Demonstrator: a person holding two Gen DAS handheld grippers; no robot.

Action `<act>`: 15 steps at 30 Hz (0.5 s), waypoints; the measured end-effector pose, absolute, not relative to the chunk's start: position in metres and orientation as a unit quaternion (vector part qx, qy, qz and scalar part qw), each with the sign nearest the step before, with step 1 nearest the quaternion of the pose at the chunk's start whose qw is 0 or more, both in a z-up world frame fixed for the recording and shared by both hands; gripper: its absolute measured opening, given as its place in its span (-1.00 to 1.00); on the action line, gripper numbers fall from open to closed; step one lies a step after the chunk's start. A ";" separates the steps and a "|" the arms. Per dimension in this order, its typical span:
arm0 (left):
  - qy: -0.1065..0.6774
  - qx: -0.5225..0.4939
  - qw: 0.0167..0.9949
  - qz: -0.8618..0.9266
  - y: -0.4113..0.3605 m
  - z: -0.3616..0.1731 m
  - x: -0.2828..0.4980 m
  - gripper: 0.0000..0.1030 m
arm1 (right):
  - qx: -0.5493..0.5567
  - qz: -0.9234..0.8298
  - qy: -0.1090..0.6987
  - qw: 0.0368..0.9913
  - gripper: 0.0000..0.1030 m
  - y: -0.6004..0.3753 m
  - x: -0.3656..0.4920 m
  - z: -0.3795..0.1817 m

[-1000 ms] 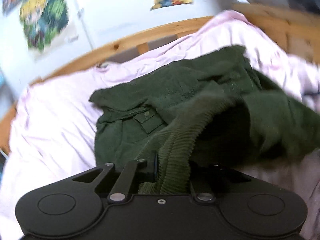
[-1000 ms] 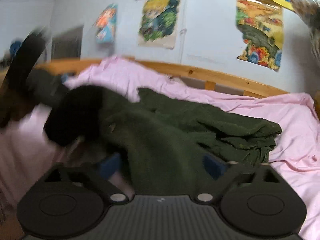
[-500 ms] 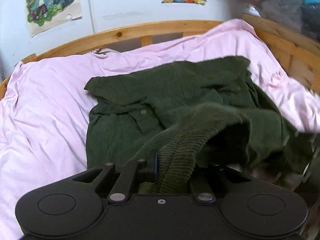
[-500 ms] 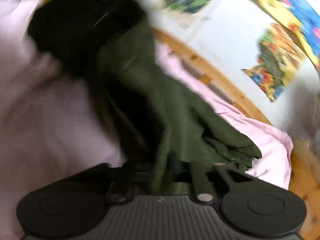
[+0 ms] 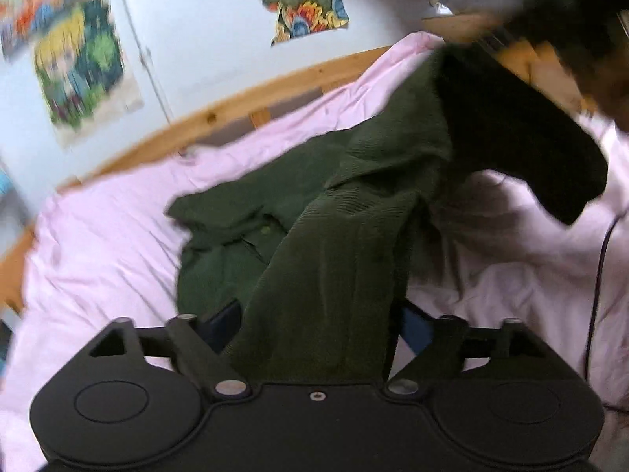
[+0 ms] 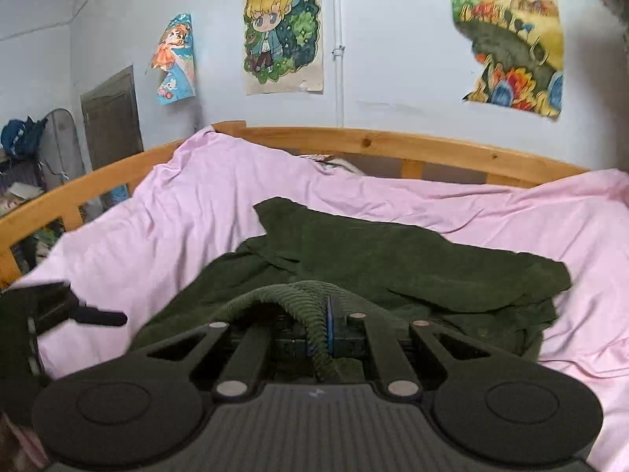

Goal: Fold large clothes

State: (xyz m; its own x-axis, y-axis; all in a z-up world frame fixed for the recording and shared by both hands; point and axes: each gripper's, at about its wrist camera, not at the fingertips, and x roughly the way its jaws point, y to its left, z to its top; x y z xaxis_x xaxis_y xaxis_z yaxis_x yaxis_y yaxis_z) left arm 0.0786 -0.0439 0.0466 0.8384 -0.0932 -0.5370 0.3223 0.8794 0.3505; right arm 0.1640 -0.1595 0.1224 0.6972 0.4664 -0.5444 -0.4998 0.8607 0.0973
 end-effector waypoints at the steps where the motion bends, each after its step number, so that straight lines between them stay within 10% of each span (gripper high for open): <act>1: 0.259 0.236 0.931 -0.100 -0.053 0.039 0.076 0.71 | -0.026 0.263 0.290 0.920 -0.85 -0.161 0.168 0.124; 7: 0.278 0.308 0.910 -0.025 -0.099 -0.020 0.091 0.71 | -0.001 0.256 0.302 0.918 -0.85 -0.162 0.182 0.128; 15: 0.279 0.310 0.908 0.041 -0.053 -0.021 0.090 -0.14 | -0.021 0.242 0.292 0.925 -0.85 -0.167 0.159 0.126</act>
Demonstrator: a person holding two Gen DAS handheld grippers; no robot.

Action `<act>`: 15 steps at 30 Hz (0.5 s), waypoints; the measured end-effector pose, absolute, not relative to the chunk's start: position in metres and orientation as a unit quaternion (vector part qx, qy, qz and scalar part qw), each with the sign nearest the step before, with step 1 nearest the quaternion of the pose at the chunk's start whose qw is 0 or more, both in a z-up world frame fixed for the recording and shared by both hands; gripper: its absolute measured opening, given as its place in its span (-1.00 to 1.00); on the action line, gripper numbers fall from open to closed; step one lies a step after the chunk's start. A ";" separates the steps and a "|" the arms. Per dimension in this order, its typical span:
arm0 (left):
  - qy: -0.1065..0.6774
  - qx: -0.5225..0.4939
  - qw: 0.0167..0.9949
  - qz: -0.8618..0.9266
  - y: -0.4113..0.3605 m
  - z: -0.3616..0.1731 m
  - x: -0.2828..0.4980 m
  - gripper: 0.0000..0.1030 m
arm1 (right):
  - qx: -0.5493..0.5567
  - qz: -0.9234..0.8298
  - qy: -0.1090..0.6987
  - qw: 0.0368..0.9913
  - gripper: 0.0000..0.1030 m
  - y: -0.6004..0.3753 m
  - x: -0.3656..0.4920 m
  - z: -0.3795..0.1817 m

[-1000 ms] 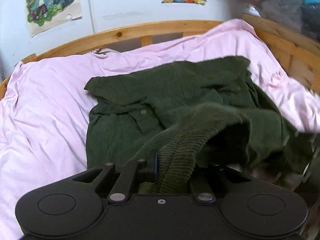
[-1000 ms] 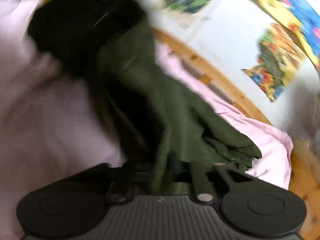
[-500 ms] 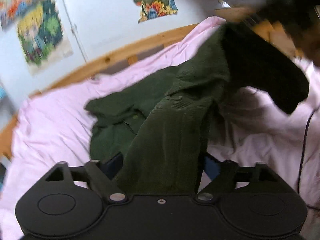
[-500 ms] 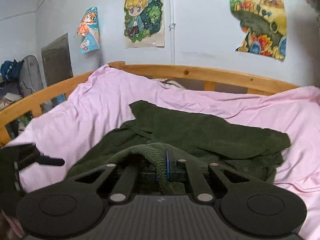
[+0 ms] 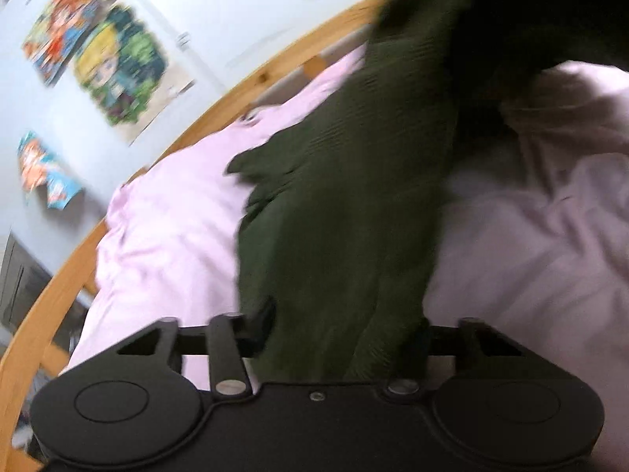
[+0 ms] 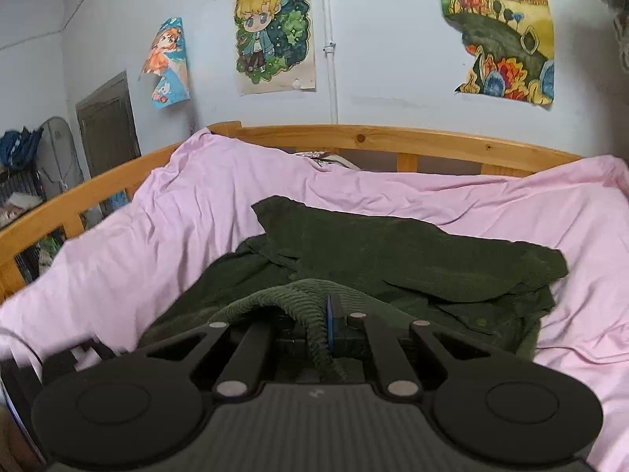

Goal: Fold large clothes

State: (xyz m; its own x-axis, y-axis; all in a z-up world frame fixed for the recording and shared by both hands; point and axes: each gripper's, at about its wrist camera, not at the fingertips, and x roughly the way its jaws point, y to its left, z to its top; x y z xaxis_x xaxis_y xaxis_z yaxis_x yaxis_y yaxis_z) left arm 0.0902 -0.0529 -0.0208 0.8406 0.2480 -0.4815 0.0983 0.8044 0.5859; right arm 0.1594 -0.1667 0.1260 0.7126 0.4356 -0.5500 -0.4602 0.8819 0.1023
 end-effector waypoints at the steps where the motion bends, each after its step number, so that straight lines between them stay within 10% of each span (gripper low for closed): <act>1: 0.276 0.307 0.910 0.043 -0.046 -0.018 0.086 -0.27 | -0.029 0.240 0.290 0.926 -0.85 -0.169 0.153 0.122; 4: 0.256 0.322 0.911 0.038 -0.032 -0.009 0.075 -0.82 | -0.074 0.229 0.296 0.924 -0.81 -0.166 0.130 0.102; 9: 0.255 0.293 0.921 0.007 -0.009 0.018 0.079 -0.86 | -0.340 0.201 0.291 0.871 -0.20 -0.140 0.077 0.034; 15: 0.240 0.274 0.931 -0.008 -0.007 0.039 0.075 -0.89 | -0.485 0.178 0.293 0.804 -0.85 -0.136 0.043 -0.016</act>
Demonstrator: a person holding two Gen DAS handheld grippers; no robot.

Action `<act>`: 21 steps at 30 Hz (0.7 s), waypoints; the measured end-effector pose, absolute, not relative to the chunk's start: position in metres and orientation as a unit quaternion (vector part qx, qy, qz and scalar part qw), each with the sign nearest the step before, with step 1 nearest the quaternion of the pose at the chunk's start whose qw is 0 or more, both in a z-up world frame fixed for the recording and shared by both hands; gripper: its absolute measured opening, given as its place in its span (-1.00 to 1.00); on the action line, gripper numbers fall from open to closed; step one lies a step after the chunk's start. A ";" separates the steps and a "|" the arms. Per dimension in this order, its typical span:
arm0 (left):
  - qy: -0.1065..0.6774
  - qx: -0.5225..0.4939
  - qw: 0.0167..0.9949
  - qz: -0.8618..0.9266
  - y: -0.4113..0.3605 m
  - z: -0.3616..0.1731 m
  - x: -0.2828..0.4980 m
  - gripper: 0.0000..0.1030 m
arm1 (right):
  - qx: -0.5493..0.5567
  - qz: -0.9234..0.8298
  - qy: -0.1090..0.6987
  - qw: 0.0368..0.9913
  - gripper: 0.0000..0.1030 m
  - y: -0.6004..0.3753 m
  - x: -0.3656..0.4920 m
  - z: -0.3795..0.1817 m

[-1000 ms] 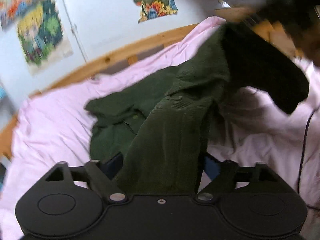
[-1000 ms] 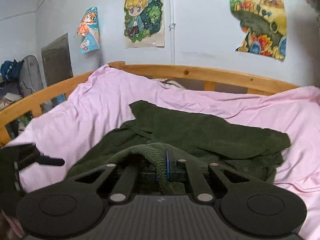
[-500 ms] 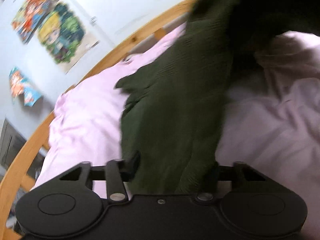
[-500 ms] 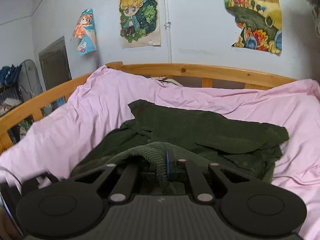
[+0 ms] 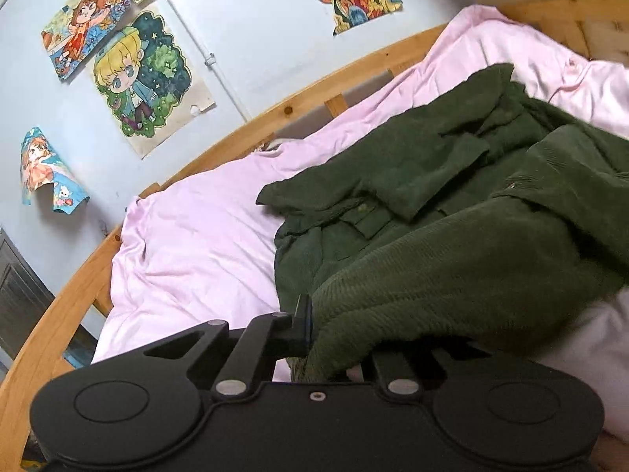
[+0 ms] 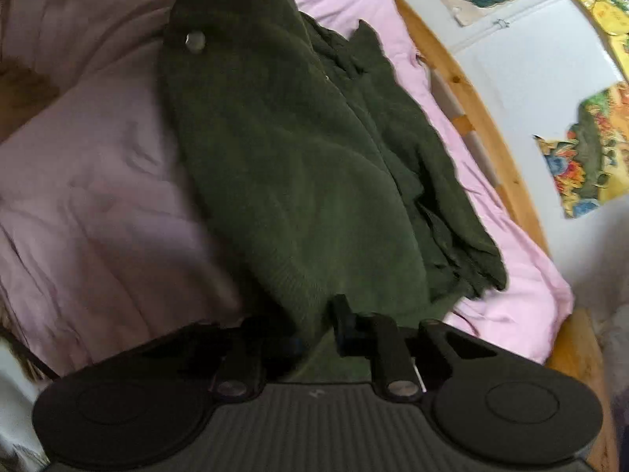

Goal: Fold large clothes

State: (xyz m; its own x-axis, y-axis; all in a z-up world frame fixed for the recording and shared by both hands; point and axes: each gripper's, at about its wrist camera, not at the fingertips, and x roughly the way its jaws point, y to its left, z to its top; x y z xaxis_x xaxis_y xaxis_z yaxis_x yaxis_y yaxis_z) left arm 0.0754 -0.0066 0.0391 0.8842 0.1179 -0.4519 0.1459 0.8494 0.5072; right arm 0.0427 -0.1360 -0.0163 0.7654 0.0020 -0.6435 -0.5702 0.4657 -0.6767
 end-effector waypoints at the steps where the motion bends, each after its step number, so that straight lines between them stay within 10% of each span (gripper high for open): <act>1: 0.237 0.276 0.932 -0.010 -0.008 0.040 0.070 -0.89 | -0.476 0.168 0.291 0.813 -0.88 -0.139 0.041 -0.010; 21: 0.270 0.223 0.932 -0.096 0.006 0.119 -0.022 -0.89 | -0.456 0.156 0.244 0.842 -0.91 -0.141 -0.048 0.130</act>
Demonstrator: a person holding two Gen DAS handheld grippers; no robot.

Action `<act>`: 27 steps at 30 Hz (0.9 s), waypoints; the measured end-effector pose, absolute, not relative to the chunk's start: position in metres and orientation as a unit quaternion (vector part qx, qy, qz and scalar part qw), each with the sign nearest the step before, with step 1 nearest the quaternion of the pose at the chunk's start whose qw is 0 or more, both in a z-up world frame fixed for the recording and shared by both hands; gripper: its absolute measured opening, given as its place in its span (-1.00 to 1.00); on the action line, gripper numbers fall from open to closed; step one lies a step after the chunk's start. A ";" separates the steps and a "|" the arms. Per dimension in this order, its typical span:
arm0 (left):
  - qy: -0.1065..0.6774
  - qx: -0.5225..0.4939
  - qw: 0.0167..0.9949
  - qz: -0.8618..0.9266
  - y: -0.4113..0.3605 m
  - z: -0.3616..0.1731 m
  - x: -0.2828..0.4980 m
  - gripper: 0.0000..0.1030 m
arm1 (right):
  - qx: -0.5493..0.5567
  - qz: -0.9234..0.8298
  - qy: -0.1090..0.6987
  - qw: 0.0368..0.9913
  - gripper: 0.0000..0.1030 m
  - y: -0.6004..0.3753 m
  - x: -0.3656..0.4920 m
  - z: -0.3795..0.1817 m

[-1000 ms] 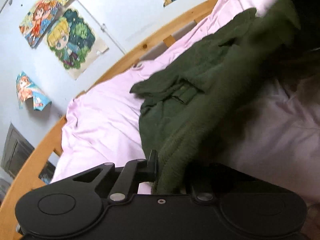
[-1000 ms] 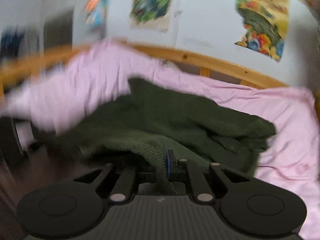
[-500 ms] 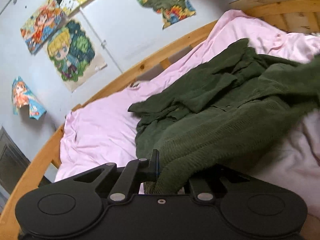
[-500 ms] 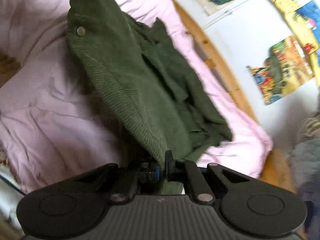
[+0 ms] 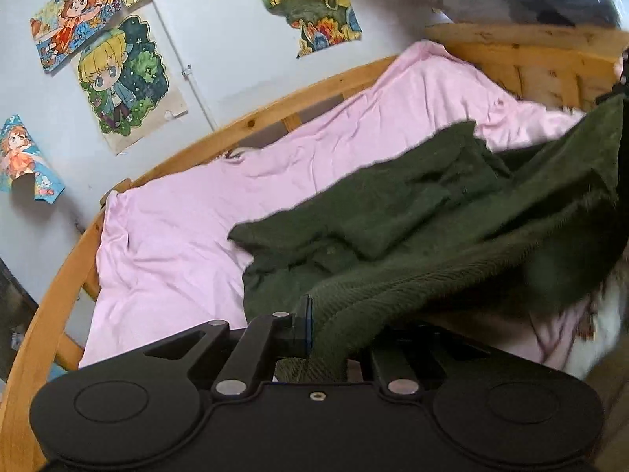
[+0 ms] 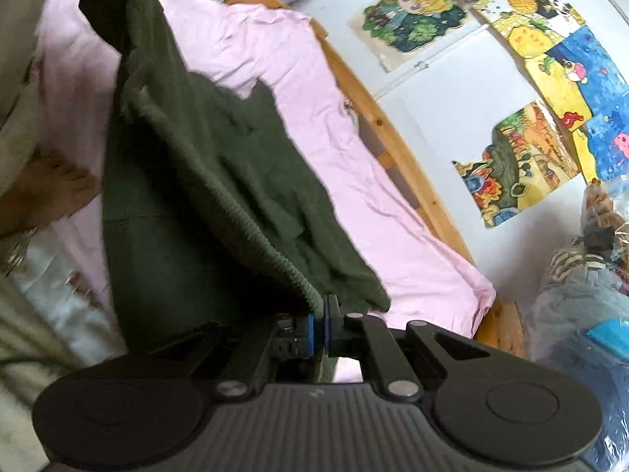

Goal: Fold large clothes

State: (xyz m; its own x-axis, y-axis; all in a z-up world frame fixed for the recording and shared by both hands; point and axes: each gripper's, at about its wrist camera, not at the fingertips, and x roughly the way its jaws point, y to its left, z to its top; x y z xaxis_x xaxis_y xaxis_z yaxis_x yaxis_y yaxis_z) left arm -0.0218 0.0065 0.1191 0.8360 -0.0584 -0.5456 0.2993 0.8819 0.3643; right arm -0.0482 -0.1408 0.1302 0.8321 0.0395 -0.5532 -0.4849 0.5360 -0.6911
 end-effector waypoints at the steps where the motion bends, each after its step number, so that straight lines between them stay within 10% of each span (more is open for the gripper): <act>1: 0.270 0.217 0.933 -0.099 0.009 0.125 -0.012 -0.89 | -0.442 0.155 0.243 0.850 -0.91 -0.142 -0.037 0.136; 11: 0.306 0.211 0.922 -0.106 0.022 0.174 0.174 -0.86 | -0.271 0.174 0.270 0.907 -0.86 -0.168 0.154 0.198; 21: 0.448 0.142 0.877 -0.099 0.041 0.084 0.374 -0.74 | -0.129 0.160 0.360 0.910 -0.76 -0.218 0.377 0.109; 27: 0.447 0.051 0.884 -0.126 0.074 0.070 0.386 0.17 | -0.038 0.169 0.363 0.916 0.25 -0.259 0.381 0.069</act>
